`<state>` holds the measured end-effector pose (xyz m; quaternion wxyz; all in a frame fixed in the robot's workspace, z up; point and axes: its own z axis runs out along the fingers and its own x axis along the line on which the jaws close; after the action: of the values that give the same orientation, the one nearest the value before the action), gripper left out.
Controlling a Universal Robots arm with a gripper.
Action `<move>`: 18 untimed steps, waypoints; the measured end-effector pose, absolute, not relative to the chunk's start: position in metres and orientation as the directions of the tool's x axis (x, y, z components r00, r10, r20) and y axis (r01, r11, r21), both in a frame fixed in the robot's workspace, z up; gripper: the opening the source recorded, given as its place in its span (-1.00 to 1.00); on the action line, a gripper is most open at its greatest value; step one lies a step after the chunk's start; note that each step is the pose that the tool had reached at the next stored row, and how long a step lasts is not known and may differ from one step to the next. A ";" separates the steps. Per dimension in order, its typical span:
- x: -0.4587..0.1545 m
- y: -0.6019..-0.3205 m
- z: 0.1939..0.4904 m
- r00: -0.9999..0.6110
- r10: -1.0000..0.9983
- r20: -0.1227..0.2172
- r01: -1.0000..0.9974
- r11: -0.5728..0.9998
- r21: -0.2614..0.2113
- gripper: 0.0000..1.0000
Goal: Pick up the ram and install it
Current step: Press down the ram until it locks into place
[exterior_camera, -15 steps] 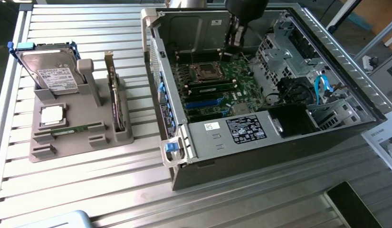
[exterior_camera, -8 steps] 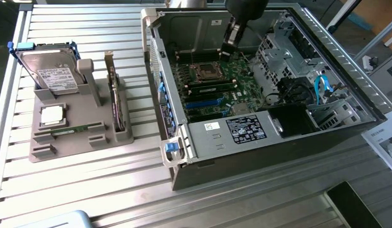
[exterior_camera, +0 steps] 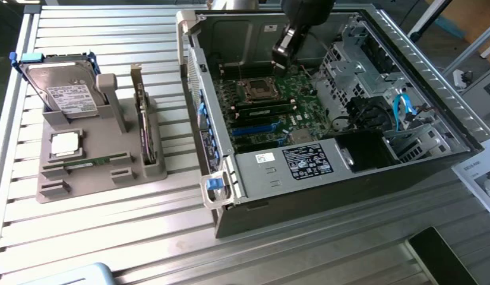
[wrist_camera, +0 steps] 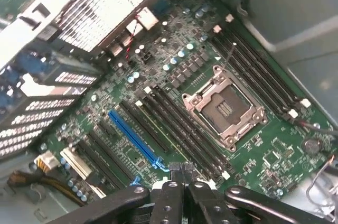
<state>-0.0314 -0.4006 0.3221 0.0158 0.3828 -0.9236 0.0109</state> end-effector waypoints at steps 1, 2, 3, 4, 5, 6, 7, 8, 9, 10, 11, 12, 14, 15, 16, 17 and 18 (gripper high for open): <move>-0.031 -0.401 0.322 -0.735 -0.677 0.038 -0.678 0.735 -0.008 -0.79; -0.031 -0.401 0.322 -0.754 -0.655 0.038 -0.656 0.755 -0.008 -0.79; -0.031 -0.401 0.322 -0.775 -0.631 0.038 -0.631 0.775 -0.008 -0.79; -0.031 -0.401 0.322 -0.790 -0.612 0.038 -0.612 0.791 -0.008 -0.79; -0.031 -0.401 0.322 -0.803 -0.594 0.038 -0.595 0.804 -0.008 -0.79; -0.031 -0.401 0.322 -0.824 -0.565 0.038 -0.566 0.824 -0.008 -0.79; -0.031 -0.401 0.322 -0.845 -0.533 0.038 -0.534 0.846 -0.008 -0.79; -0.031 -0.401 0.322 -0.860 -0.509 0.038 -0.510 0.860 -0.008 -0.79; -0.031 -0.401 0.322 -0.868 -0.495 0.038 -0.496 0.868 -0.008 -0.79; -0.031 -0.401 0.321 -0.879 -0.476 0.038 -0.477 0.879 -0.008 -0.79; -0.031 -0.401 0.321 -0.889 -0.457 0.038 -0.457 0.889 -0.008 -0.79; -0.031 -0.401 0.321 -0.904 -0.427 0.038 -0.427 0.904 -0.008 -0.79; -0.031 -0.401 0.321 -0.927 -0.373 0.038 -0.374 0.927 -0.008 -0.79; -0.031 -0.401 0.321 -0.941 -0.337 0.038 -0.337 0.941 -0.008 -0.79; -0.031 -0.401 0.321 -0.958 -0.286 0.038 -0.286 0.958 -0.008 -0.79; -0.031 -0.401 0.321 -0.964 -0.262 0.038 -0.263 0.965 -0.008 -0.79; -0.031 -0.401 0.321 -0.970 -0.240 0.038 -0.240 0.971 -0.008 -0.79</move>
<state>-0.0313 -0.4006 0.3210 0.0182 0.1209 -0.9925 0.0063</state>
